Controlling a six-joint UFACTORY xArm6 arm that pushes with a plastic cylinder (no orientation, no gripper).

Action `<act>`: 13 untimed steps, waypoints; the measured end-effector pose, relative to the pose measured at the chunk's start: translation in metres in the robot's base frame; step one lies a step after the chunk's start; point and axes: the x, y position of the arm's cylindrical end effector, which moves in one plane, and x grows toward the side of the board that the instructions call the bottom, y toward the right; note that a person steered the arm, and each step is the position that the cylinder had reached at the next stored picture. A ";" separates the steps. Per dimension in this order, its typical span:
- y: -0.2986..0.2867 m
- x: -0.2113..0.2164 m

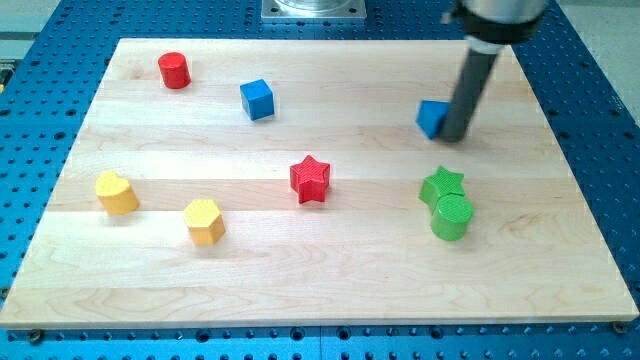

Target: Push the triangle into the cube

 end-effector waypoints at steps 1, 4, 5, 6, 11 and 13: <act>0.000 -0.015; -0.054 -0.001; -0.085 -0.014; -0.068 -0.048; -0.043 -0.040; -0.104 -0.050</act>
